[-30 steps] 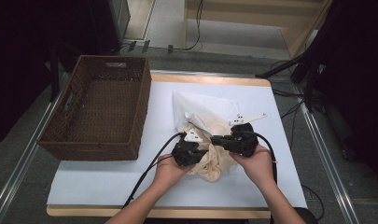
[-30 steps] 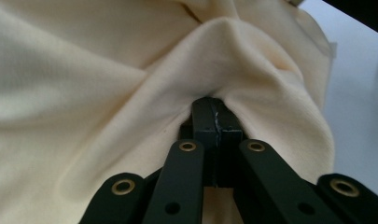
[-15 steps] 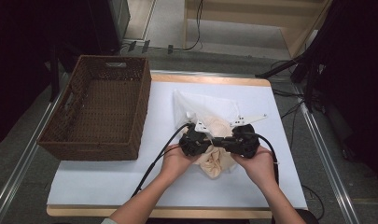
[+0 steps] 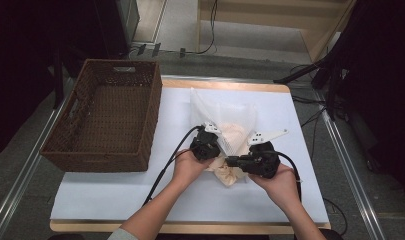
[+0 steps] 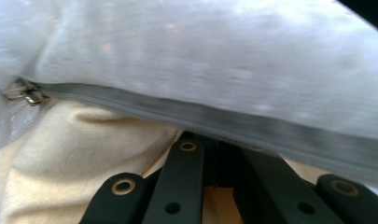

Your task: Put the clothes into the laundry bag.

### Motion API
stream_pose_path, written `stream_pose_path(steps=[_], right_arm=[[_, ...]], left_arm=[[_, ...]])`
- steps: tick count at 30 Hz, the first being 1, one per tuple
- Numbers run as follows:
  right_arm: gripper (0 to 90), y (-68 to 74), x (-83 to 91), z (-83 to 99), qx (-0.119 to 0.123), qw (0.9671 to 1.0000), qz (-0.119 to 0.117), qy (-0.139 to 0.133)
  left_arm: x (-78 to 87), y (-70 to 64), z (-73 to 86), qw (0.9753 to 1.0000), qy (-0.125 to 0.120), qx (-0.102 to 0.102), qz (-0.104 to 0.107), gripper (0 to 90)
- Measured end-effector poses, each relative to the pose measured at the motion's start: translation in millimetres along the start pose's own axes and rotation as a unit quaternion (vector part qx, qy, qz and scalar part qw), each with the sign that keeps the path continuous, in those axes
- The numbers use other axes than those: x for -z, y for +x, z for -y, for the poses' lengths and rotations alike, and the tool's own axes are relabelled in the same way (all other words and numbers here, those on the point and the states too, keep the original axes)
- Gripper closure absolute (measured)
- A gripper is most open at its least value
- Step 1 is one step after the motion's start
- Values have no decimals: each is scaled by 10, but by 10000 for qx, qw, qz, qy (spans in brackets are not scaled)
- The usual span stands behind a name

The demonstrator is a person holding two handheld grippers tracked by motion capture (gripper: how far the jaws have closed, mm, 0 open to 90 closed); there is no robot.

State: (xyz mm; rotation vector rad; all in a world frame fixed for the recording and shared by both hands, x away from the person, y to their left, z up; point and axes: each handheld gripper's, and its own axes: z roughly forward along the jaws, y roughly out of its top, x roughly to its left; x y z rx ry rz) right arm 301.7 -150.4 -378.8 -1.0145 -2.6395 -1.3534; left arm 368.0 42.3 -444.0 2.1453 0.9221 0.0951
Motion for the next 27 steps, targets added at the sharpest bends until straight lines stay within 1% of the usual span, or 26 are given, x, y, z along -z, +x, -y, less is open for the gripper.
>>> stream_pose_path(steps=[1,3,6,8,12,14,16,18,21,22,24,27], right_arm=[[899,8,7,6,48,10000,36,-13],[897,10,7,15,64,9998,178,-23],[896,-50,-20,18,-10,9995,302,-32],[896,-91,-34,26,-70,9993,353,-32],[895,-139,-33,34,-112,9991,415,-29],[895,-153,-33,32,-159,9990,422,-35],[895,-157,-33,29,-170,9989,441,-42],[895,-157,-36,24,-161,9988,454,-49],[895,-161,-38,22,-170,9988,454,-55],[895,-164,-38,21,-176,9988,453,-54],[895,-169,-34,19,-174,9988,457,-65],[895,-177,-29,18,-191,9987,462,-75]], left_arm=[[-2,3,10,10000,-19,7,20,900],[8,0,21,10000,11,-6,77,900],[65,-25,38,9997,51,-120,213,893],[126,-33,53,9993,77,-124,355,855],[293,-49,112,9990,121,-219,377,817],[381,-20,152,9989,134,-184,413,815],[465,14,191,9990,149,-156,403,817],[546,38,240,9992,131,-214,321,829],[638,124,333,9994,151,-185,235,858],[663,158,371,9995,168,-154,206,872],[703,220,455,9998,119,-45,178,892],[737,284,565,9999,161,14,51,900]])
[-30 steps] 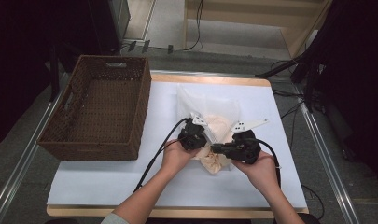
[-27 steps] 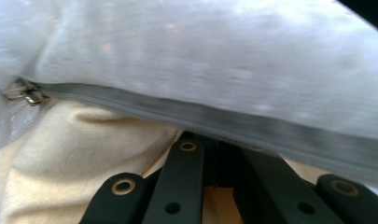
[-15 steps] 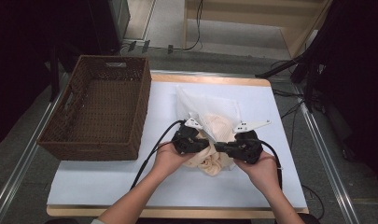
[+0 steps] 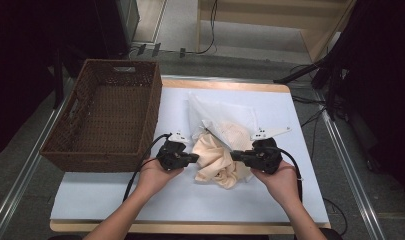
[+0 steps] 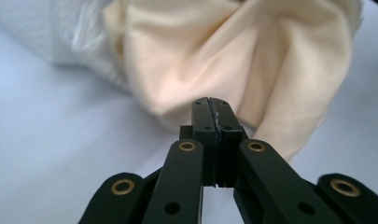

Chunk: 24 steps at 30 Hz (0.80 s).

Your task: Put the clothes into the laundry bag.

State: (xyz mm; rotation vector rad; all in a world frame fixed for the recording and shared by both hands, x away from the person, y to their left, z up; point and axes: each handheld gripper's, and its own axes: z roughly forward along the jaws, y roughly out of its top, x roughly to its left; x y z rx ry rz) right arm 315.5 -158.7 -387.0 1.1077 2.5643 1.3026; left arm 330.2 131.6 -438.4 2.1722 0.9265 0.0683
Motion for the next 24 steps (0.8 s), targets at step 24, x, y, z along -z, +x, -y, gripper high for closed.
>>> stream_pose_path(steps=[24], right_arm=[[895,-7,-82,-50,-54,10000,-5,27]], left_arm=[[-428,-189,-286,9992,-401,-70,-15,900]])
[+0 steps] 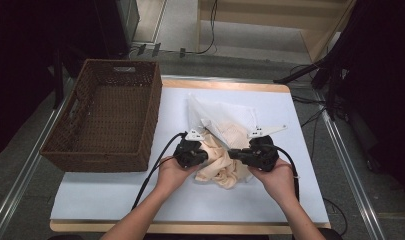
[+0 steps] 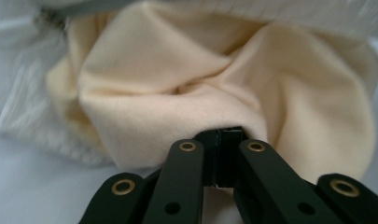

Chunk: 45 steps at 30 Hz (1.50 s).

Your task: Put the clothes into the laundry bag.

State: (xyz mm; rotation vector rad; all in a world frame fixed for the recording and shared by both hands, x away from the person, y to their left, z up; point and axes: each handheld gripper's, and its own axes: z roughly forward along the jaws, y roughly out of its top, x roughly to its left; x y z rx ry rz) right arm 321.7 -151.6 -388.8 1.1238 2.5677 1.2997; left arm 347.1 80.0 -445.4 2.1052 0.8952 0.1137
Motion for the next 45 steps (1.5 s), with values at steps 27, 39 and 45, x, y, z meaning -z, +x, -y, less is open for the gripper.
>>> stream_pose_path(steps=[27,39,45], right_arm=[[896,83,198,-58,50,9995,-123,-299],[895,51,258,-33,48,9993,-37,-371],[894,-17,168,-19,4,9997,25,-263]], left_arm=[[-36,-337,-348,9985,-87,-479,261,900],[-219,-317,-405,9988,79,-453,193,900],[-408,-265,-524,9990,181,-420,8,900]])
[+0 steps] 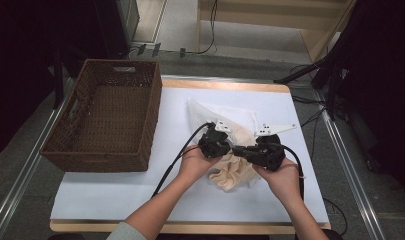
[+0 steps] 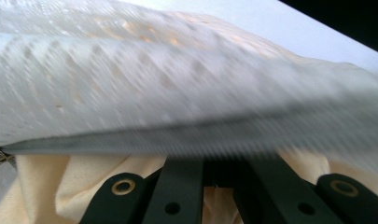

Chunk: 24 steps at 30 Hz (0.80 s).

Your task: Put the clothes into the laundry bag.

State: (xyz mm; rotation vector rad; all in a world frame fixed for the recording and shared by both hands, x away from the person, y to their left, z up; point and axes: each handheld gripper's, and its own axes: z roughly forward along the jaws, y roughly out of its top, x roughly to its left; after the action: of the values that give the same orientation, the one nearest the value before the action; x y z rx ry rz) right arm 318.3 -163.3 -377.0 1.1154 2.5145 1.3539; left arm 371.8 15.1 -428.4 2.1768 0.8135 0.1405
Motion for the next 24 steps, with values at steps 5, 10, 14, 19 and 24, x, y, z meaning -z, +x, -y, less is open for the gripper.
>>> stream_pose_path(steps=[5,10,14,19,24], right_arm=[[895,-49,6,24,-96,9999,32,31],[899,-63,37,38,-114,9999,-1,55],[897,-63,38,49,-96,9999,21,79],[895,-83,29,60,-95,9999,121,70],[895,-117,38,70,-163,9997,160,58]], left_arm=[[-86,113,-110,9998,34,97,-196,900],[-105,244,-137,9990,29,306,-309,900],[-86,258,-121,9994,37,299,-188,900],[57,225,-107,9998,64,206,-28,890],[265,217,-55,9994,164,242,199,719]])
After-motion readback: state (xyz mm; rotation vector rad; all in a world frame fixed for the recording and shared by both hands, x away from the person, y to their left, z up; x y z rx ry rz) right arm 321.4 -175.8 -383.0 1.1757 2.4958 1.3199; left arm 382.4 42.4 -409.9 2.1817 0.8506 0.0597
